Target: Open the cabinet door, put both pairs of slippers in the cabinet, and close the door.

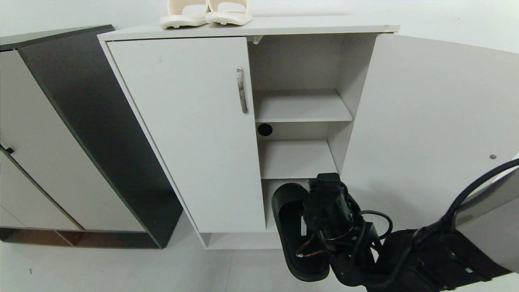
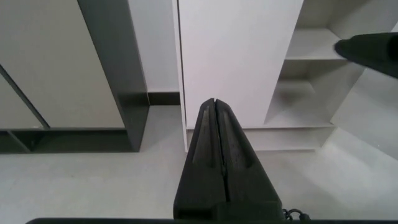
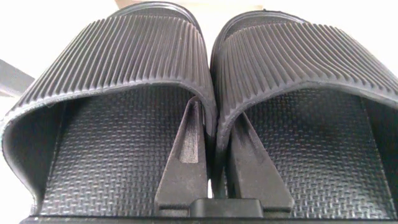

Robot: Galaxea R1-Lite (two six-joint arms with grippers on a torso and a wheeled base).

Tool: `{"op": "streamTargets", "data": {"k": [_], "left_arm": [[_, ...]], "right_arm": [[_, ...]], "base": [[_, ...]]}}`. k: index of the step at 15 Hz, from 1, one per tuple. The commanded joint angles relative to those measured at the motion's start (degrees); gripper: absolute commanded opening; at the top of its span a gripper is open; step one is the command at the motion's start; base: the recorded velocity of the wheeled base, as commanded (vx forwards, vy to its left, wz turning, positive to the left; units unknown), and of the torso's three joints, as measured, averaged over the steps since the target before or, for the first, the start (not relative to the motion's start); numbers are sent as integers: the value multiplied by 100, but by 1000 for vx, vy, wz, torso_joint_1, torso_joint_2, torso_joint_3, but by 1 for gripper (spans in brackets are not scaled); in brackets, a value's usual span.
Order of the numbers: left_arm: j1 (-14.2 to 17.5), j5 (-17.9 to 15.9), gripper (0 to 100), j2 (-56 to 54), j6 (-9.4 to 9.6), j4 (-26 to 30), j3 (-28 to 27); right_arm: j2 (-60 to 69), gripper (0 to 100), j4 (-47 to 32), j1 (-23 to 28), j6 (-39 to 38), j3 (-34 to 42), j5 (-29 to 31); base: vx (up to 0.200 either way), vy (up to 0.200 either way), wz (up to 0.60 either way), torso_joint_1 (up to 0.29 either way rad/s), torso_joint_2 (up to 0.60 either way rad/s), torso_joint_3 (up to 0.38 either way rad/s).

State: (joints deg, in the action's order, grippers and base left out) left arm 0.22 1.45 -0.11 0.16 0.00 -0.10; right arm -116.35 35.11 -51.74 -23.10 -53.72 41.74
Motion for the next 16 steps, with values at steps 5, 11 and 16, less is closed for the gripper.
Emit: {"op": "streamTargets", "data": {"k": [5, 11, 16], "left_arm": [[4, 4, 0, 11, 11, 9, 1], [4, 4, 0, 11, 11, 0, 1], [4, 4, 0, 11, 11, 9, 1]], "right_arm": [[-890, 0, -241, 243, 157, -965, 238], [-837, 0, 1218, 225, 904, -701, 511], [-1197, 0, 3406, 225, 2187, -244, 801]], "base": [[0, 0, 0, 3, 3, -189], [0, 0, 0, 5, 2, -189], [0, 0, 0, 0, 1, -17]]}}
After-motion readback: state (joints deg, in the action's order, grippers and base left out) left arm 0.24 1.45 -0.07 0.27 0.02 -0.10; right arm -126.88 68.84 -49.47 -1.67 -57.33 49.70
